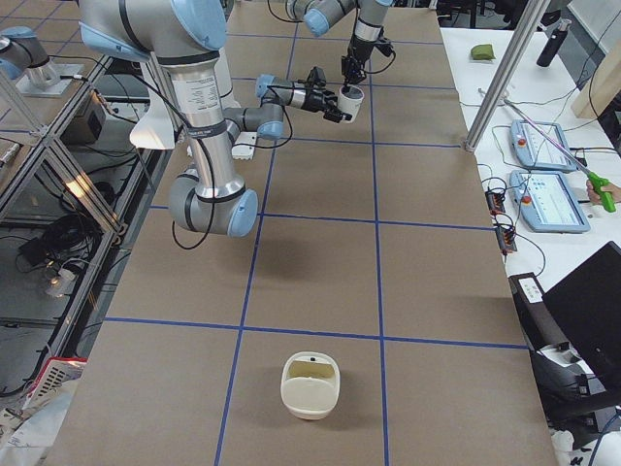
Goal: Left arm hands cup to right arm to dump lemon
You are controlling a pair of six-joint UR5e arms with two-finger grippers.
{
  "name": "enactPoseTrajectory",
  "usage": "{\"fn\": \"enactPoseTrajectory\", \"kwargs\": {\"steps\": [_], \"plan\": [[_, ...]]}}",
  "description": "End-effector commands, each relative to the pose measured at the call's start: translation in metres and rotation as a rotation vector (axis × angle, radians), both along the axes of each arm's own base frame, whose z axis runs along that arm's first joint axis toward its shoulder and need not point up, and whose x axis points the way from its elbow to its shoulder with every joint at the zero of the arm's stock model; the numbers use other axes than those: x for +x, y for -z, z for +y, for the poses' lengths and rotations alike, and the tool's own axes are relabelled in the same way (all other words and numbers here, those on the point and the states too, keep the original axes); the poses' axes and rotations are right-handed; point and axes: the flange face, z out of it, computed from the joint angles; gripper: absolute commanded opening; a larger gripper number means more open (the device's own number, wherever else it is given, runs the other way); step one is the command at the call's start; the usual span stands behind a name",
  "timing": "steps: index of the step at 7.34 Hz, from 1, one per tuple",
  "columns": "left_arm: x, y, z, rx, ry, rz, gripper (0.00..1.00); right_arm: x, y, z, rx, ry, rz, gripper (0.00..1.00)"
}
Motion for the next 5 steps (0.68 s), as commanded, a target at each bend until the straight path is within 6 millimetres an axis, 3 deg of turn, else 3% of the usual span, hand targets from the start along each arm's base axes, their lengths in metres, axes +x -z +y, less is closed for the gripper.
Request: {"fn": "enactPoseTrajectory", "kwargs": {"steps": [1, 2, 4, 5], "plan": [[-0.0015, 0.0012, 0.0035, 0.004, -0.004, 0.008, 0.0, -0.0001, -0.0004, 0.0, 0.0, 0.0, 0.0, 0.96], [-0.0017, 0.0016, 0.0051, 0.006, -0.005, 0.01, 0.0, -0.0001, -0.0004, 0.0, 0.0, 0.0, 0.002, 0.94], [-0.0002, 0.0015, 0.0065, 0.007, -0.008, 0.009, 0.0, -0.0002, -0.0004, 0.0, 0.001, 0.002, 0.003, 0.72], [0.0001, 0.0035, 0.0074, 0.009, -0.006, 0.01, 0.55, -0.0002, -0.0004, 0.0, 0.001, 0.002, 0.004, 0.6]]}}
